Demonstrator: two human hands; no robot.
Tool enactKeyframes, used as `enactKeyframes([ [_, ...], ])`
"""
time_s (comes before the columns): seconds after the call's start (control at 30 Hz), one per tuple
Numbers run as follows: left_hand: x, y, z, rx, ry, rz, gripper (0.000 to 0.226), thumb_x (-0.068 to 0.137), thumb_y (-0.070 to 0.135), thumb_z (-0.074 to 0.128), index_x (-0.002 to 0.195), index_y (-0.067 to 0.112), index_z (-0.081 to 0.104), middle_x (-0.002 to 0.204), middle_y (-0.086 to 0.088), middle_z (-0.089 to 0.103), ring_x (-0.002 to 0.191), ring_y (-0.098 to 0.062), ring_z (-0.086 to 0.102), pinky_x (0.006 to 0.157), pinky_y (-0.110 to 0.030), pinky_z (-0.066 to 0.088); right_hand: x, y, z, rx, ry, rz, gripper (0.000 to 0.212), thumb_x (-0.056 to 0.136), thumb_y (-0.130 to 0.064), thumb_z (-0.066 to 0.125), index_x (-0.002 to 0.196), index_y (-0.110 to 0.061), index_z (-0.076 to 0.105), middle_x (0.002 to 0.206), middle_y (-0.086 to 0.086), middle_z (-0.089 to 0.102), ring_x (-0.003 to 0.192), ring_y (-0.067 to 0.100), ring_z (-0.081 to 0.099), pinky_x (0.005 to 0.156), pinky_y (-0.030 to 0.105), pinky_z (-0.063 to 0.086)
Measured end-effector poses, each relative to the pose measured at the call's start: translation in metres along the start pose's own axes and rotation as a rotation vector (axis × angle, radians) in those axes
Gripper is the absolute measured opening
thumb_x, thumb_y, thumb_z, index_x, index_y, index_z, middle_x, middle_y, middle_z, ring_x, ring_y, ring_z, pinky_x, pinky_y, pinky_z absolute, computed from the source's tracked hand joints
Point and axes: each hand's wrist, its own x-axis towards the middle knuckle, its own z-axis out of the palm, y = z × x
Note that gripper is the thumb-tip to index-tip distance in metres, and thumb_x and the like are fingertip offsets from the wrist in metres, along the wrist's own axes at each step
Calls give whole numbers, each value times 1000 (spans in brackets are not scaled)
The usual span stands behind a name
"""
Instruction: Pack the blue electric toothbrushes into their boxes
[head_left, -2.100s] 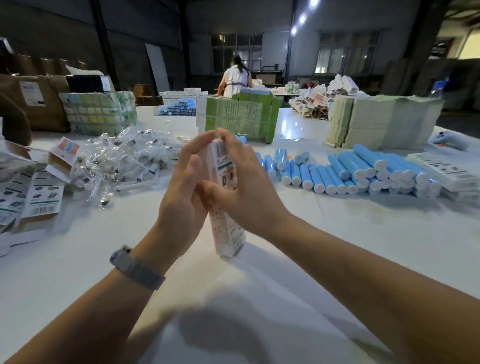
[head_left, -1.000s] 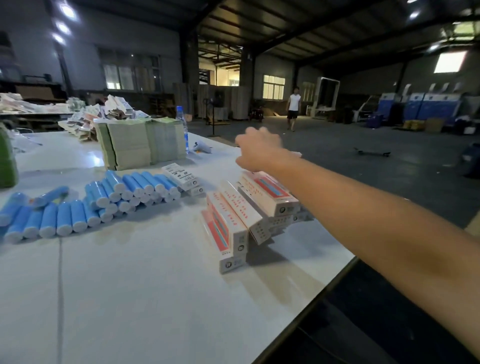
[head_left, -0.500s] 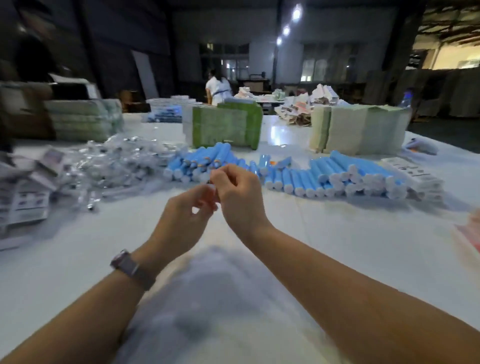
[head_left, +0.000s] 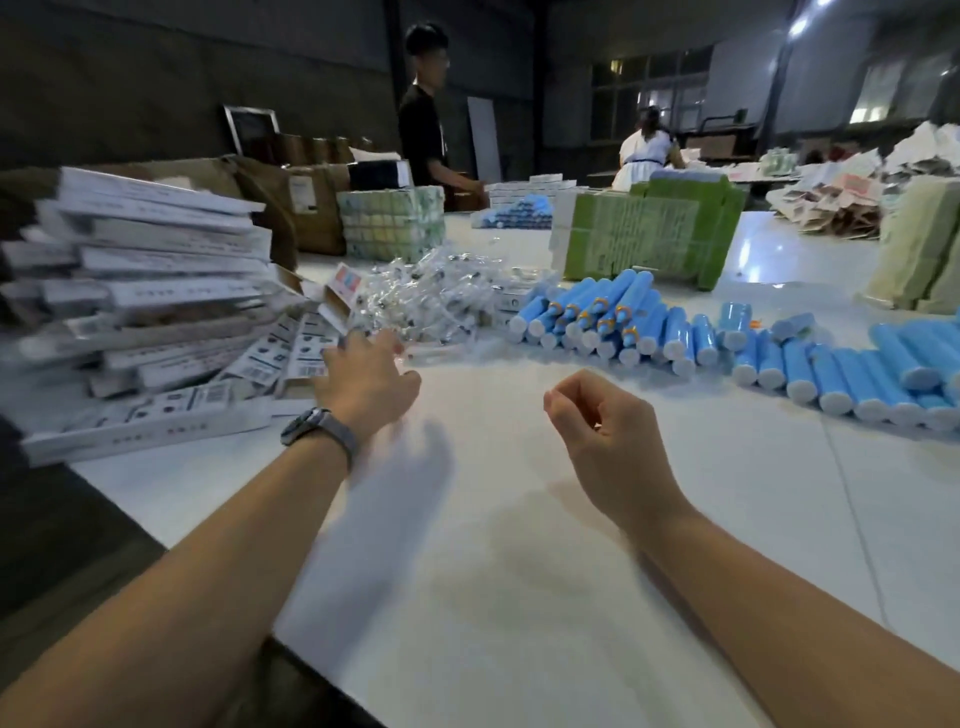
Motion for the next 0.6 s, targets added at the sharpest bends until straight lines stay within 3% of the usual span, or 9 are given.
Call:
enactKeyframes([
  [0.13,22,-62,-4,174,2,-252,64,89,54,59,139,21,37,144,-18,32,133,-46,34,107,-60,30,-1,0,0,-23,-22,-19,29,91,-21,63,64,-26,52,55,-7,49,54,5,40,59,30,37],
  [0.27,21,-59,-4,224,125,-218,40,91,29,57,129,22,49,137,-15,44,127,-41,44,109,-56,30,-1,-1,0,-58,-39,-12,32,92,-21,63,64,-29,51,55,-9,49,55,8,41,59,33,38],
  [0.33,9,-49,-11,253,204,-155,39,90,31,60,128,24,54,135,-14,49,123,-41,47,105,-53,34,-1,-1,0,-69,-43,-19,32,91,-23,63,64,-32,51,55,-12,49,55,8,42,59,33,38],
  [0.47,-32,-8,-40,246,441,159,47,80,29,78,124,23,63,128,-11,55,110,-43,56,90,-53,41,-1,-4,0,-64,-20,-14,24,89,-28,60,67,-32,52,57,-10,50,55,8,43,60,34,39],
  [0.57,-69,32,-60,200,481,347,41,75,27,80,114,26,66,118,-5,61,99,-38,62,83,-48,44,-1,-8,0,-31,25,9,2,84,-36,57,83,-34,56,66,-6,56,62,9,50,65,36,45],
  [0.6,-80,44,-65,176,472,395,38,76,28,78,112,27,65,116,-3,62,96,-35,63,80,-45,44,-1,-8,-1,-34,58,8,12,82,-37,58,93,-35,56,73,-8,57,69,8,52,69,36,47],
])
